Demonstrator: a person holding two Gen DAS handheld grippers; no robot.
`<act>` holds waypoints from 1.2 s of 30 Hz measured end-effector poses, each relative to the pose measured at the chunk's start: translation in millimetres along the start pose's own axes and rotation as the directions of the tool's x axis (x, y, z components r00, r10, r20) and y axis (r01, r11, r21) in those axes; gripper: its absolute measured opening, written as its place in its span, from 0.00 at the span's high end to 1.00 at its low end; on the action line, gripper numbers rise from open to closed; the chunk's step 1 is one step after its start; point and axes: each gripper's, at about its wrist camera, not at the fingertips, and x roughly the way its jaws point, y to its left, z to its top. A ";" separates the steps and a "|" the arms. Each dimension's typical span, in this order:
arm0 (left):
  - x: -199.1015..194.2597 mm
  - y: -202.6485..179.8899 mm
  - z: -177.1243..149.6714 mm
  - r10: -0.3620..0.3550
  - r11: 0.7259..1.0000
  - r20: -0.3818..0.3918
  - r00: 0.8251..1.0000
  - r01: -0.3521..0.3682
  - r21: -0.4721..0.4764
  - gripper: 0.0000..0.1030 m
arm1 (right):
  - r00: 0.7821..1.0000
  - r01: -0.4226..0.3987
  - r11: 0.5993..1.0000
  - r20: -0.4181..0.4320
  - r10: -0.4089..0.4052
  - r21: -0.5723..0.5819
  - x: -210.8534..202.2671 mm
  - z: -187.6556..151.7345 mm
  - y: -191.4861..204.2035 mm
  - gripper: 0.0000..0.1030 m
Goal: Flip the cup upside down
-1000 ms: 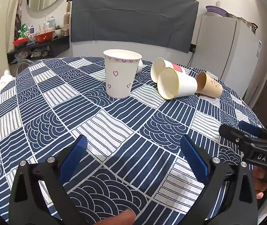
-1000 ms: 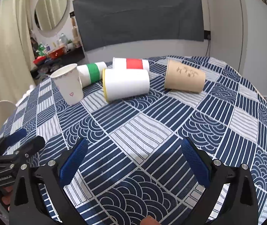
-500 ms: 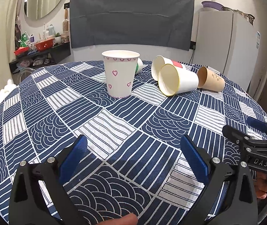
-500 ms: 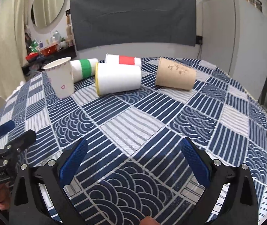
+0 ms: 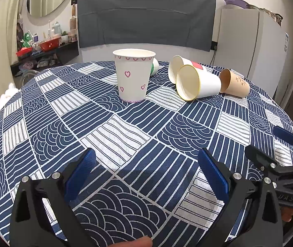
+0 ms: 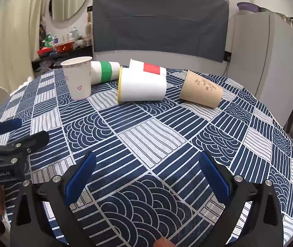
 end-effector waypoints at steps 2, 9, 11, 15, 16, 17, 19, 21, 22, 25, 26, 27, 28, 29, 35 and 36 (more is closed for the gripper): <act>1.0 1.1 0.2 0.002 1.000 -0.005 1.000 -0.002 -0.010 0.06 | 1.000 0.007 1.000 -0.004 -0.007 0.003 0.3 0.1 0.5 0.08; 2.2 -0.5 -0.3 0.002 1.000 -0.015 1.000 -0.002 -0.002 0.06 | 0.999 -0.028 0.998 -0.031 0.030 0.054 5.1 0.2 -7.6 0.08; 2.1 -1.4 -0.3 0.004 1.000 -0.015 1.000 -0.004 0.003 0.06 | 0.999 -0.032 0.998 -0.033 0.034 0.053 5.5 0.2 -7.3 0.08; 2.8 -2.4 -0.1 0.005 1.000 -0.016 1.000 -0.005 0.009 0.06 | 0.999 -0.023 0.999 -0.035 0.024 0.035 5.8 0.0 -3.5 0.08; 2.7 -2.6 -0.2 0.006 1.000 -0.016 1.000 -0.005 0.010 0.06 | 0.999 -0.020 0.999 -0.035 0.021 0.033 5.7 -0.2 -3.3 0.08; 2.8 -2.7 -0.2 0.006 1.000 -0.016 1.000 -0.005 0.011 0.06 | 0.999 -0.017 0.999 -0.036 0.018 0.032 5.7 -0.2 -3.0 0.08; 2.9 -2.7 -0.3 0.006 1.000 -0.018 1.000 -0.005 0.013 0.06 | 0.999 -0.011 0.999 -0.041 0.013 0.032 6.4 0.0 -3.1 0.08; 3.2 -2.8 -0.3 0.006 1.000 -0.022 1.000 -0.006 0.013 0.06 | 0.999 -0.009 0.999 -0.047 0.010 0.033 7.2 -0.1 -3.2 0.08; 3.4 -2.8 -0.2 0.009 1.000 -0.024 1.000 -0.009 0.013 0.06 | 0.999 -0.008 0.999 -0.048 0.009 0.033 7.2 -0.1 -2.9 0.08; 5.9 -2.0 0.4 0.016 1.000 -0.039 0.999 -0.016 0.008 0.06 | 0.999 -0.006 0.999 -0.050 0.007 0.032 7.6 0.0 -2.9 0.08; 7.2 -1.5 0.6 0.017 1.000 -0.047 0.999 -0.017 0.005 0.06 | 0.999 -0.005 0.999 -0.050 0.007 0.031 7.6 -0.1 -2.8 0.08; 8.4 -1.0 0.8 0.016 1.000 -0.054 0.998 -0.016 0.002 0.06 | 0.999 -0.005 0.999 -0.050 0.006 0.031 7.5 -0.2 -2.8 0.08; 8.9 -0.6 0.8 0.015 1.000 -0.057 0.998 -0.015 -0.001 0.06 | 0.999 -0.005 0.999 -0.051 0.007 0.032 7.6 -0.2 -2.8 0.08; 9.0 -0.3 0.8 0.014 1.000 -0.058 0.998 -0.014 -0.002 0.06 | 0.999 -0.006 0.999 -0.053 0.008 0.032 7.8 -0.2 -2.8 0.08; 7.4 -3.4 -0.2 0.009 1.000 -0.049 0.999 -0.008 0.017 0.06 | 0.998 -0.007 0.999 -0.055 0.009 0.035 8.2 0.0 -3.6 0.08; 7.1 -3.8 -0.2 0.007 1.000 -0.047 0.999 -0.006 0.019 0.06 | 0.998 -0.006 0.999 -0.055 0.008 0.035 8.3 0.0 -3.6 0.08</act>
